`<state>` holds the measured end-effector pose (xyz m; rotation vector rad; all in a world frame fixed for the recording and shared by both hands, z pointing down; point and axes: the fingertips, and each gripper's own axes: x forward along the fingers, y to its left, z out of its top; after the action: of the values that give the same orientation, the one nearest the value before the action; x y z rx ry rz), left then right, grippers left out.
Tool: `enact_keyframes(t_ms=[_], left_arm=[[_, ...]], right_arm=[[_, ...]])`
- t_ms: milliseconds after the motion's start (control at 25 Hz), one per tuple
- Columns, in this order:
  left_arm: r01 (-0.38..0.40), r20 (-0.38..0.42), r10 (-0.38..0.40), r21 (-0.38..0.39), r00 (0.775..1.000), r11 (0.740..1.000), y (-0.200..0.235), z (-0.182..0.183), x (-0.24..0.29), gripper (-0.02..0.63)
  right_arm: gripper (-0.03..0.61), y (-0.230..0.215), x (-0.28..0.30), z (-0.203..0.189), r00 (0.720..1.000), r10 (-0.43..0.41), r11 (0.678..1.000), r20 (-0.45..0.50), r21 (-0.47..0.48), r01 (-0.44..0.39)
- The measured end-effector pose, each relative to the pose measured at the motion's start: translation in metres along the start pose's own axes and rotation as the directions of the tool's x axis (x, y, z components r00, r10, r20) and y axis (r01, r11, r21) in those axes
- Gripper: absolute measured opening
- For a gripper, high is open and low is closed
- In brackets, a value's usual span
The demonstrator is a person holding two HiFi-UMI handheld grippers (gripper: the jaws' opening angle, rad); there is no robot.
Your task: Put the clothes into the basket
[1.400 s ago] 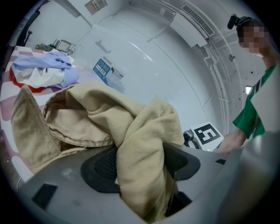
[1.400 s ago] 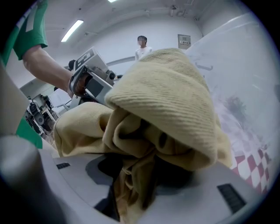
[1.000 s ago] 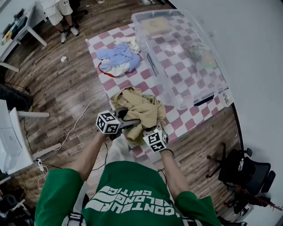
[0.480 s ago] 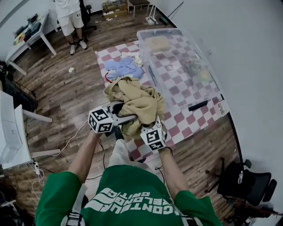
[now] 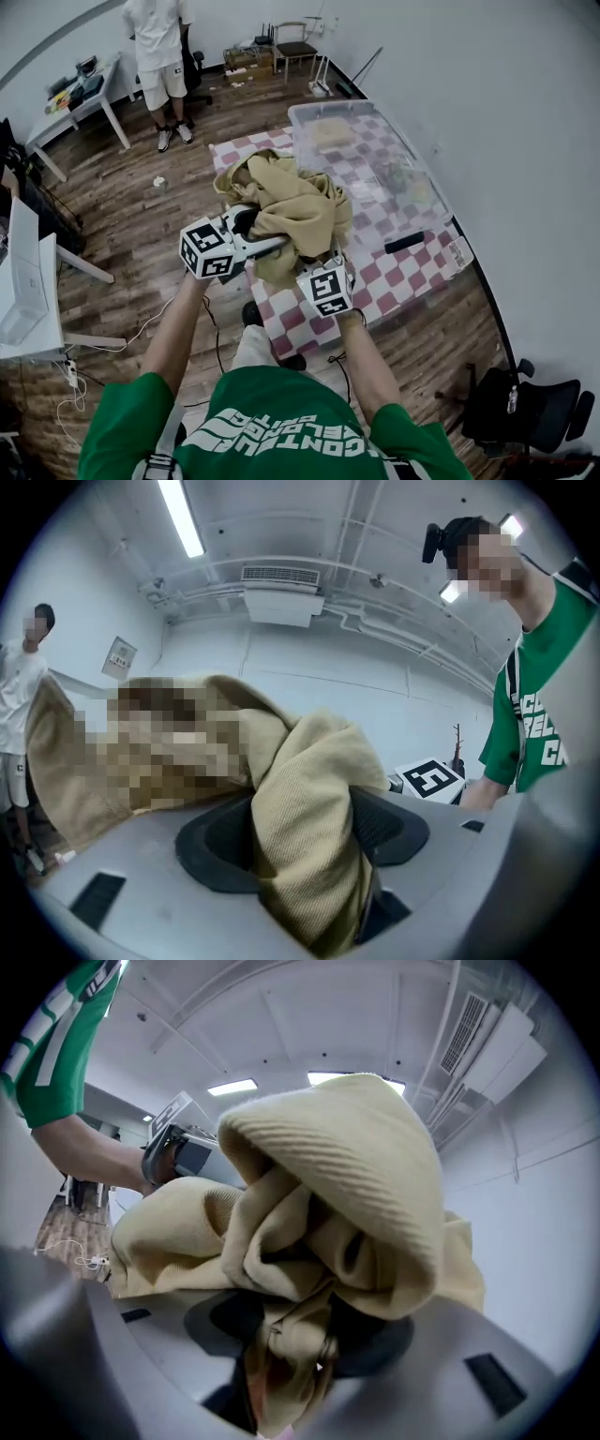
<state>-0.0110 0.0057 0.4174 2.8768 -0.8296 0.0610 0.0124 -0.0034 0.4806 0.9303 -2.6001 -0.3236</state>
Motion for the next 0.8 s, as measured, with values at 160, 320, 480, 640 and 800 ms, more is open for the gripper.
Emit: enact_keyframes(t_ms=[160,320,480,640,800], left_arm=[[-0.004,0.018,0.003,0.052,1.000,0.999,-0.009,0.026,0.003,0.291],[0.003,0.020,-0.004,0.087,1.000,0.996,-0.019,0.045,0.011,0.290],[0.020,0.039,-0.024,0.113,0.999,0.993,-0.023,0.063,0.020,0.290],[0.044,0.058,-0.053,0.138,0.997,0.989,-0.018,0.083,0.034,0.290],[0.088,0.060,-0.099,0.160,0.993,0.983,-0.010,0.098,0.053,0.290]], right_arm=[[0.215,-0.014,-0.011,0.024,0.999,-0.029,0.999,0.042,-0.025,0.030],[0.215,-0.026,-0.022,0.035,0.997,-0.046,0.998,0.053,-0.028,0.048],[0.215,-0.042,-0.030,0.048,0.995,-0.069,0.996,0.074,-0.052,0.073],[0.215,-0.066,-0.031,0.056,0.992,-0.104,0.992,0.078,-0.068,0.109],[0.215,-0.093,-0.033,0.067,0.984,-0.162,0.984,0.077,-0.059,0.167]])
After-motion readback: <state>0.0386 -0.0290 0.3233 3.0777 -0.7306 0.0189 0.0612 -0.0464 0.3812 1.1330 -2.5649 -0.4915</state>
